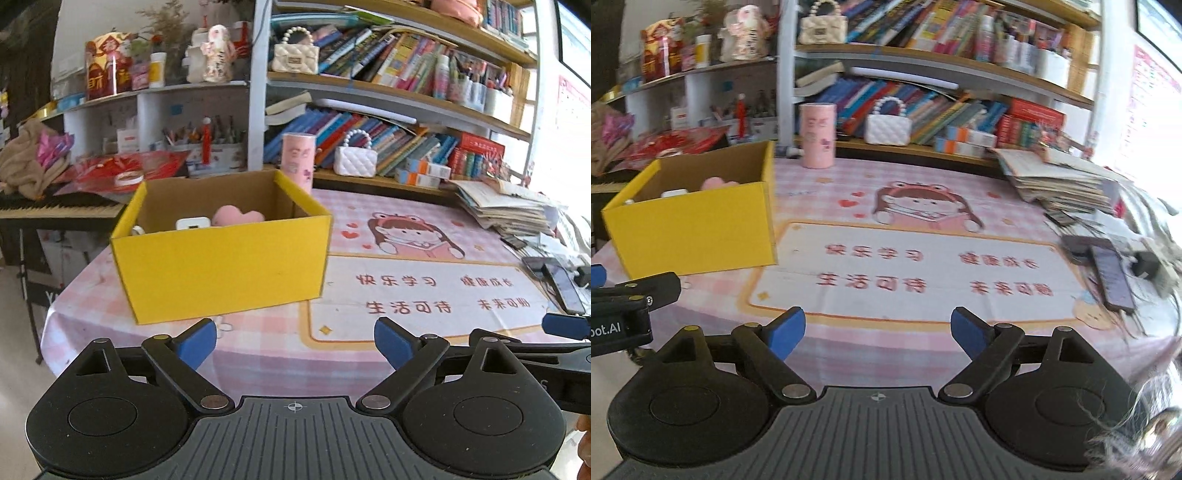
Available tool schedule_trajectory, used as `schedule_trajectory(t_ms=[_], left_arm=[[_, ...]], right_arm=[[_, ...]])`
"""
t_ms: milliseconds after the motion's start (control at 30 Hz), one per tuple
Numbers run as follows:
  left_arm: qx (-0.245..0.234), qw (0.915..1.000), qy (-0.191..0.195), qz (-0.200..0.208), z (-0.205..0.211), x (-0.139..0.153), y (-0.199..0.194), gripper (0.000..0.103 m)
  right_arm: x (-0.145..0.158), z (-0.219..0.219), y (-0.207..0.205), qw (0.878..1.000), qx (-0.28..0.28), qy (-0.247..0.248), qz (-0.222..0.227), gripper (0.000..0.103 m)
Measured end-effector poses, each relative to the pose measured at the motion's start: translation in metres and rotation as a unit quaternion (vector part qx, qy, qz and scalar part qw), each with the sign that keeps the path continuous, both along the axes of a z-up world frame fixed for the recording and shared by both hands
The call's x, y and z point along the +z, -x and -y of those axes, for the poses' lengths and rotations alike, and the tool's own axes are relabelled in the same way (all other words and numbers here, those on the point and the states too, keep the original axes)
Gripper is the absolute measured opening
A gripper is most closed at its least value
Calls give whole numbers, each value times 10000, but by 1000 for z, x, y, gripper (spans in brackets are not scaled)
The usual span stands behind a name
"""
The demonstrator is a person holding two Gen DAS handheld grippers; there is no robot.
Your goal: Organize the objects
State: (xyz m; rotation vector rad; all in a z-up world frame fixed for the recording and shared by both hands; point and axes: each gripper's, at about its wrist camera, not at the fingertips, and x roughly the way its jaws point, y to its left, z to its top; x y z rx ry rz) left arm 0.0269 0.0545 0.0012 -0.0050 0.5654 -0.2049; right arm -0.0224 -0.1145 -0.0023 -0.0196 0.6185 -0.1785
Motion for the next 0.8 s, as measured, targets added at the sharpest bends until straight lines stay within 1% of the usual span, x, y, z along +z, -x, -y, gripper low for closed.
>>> schedule_trajectory(t_ms=[167, 333, 533, 800], left_arm=[[-25, 9999, -101, -40, 14, -3, 5, 98], [-2, 9997, -250, -80, 29, -5, 10, 98], [-33, 9992, -396, -99, 44, -6, 18, 99], [-41, 9987, -497, -58, 51, -3, 23, 99]], right_arm=[[-4, 13, 10, 9997, -254, 28, -66, 95], [-8, 20, 17, 9990, -403, 134, -119, 103], [-10, 28, 25, 9985, -496, 164, -166, 103], [-9, 36, 29, 9983, -566, 92, -123, 103]])
